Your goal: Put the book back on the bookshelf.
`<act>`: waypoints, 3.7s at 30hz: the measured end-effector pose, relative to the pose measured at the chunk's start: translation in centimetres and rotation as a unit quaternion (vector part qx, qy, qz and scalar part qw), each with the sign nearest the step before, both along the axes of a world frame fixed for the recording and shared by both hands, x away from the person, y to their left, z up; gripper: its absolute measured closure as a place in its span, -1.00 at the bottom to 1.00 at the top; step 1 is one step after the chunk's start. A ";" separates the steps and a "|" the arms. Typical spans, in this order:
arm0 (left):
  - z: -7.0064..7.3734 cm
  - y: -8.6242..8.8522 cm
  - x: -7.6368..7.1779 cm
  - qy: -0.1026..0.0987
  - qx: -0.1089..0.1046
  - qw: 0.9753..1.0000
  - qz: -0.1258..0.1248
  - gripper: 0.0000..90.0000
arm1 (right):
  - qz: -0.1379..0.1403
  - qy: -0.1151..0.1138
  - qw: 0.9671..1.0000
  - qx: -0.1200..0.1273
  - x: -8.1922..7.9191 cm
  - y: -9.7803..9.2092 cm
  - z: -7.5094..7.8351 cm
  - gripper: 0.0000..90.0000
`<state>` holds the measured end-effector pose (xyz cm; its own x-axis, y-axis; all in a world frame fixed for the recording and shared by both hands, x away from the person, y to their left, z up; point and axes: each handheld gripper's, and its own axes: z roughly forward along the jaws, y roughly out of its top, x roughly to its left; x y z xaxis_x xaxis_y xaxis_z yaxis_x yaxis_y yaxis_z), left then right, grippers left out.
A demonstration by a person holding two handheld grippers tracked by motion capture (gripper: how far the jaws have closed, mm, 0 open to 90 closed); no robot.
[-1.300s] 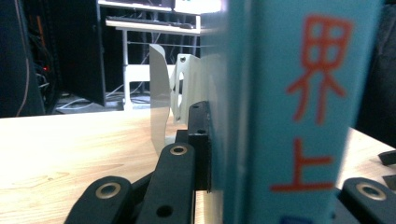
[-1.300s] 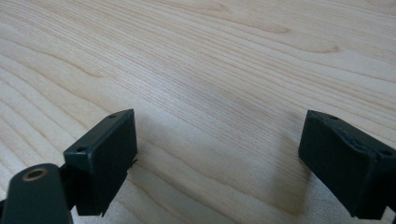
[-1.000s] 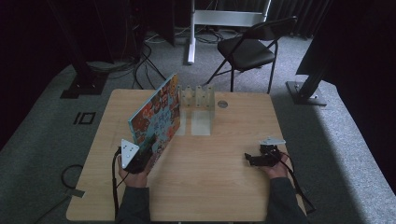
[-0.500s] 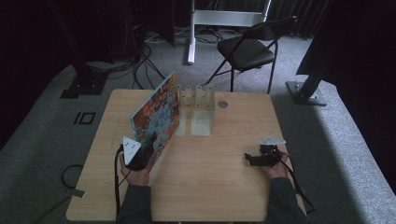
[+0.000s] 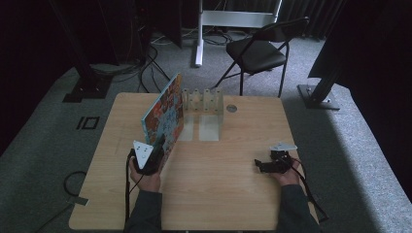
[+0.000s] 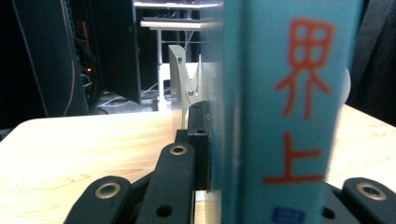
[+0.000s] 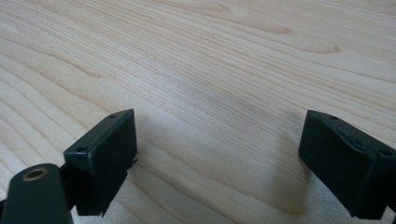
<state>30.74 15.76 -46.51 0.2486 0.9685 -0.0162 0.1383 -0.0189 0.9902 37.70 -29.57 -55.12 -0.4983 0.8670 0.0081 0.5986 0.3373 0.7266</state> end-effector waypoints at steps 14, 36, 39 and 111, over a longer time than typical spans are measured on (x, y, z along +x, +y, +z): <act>-0.3 -0.7 0.5 0.001 0.004 0.999 0.037 0.80 | 0.000 0.000 1.000 0.000 0.0 0.0 0.0 -0.75; -0.9 -1.9 1.3 -0.003 0.006 0.998 0.066 0.80 | 0.000 0.000 1.000 0.000 0.0 0.0 0.0 -0.75; -0.9 -2.1 1.3 -0.007 0.009 0.997 0.071 0.80 | 0.001 0.000 1.000 0.000 0.0 0.0 0.0 -0.75; -2.1 -4.6 3.3 -0.048 0.033 0.993 0.107 0.79 | 0.002 0.001 1.000 0.002 0.1 -0.1 0.0 -0.75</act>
<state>34.08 11.14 -48.62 0.0344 0.9975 0.0619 0.0521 -0.0636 0.9966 37.79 -29.64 -55.11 -0.5024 0.8646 0.0121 0.5981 0.3374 0.7270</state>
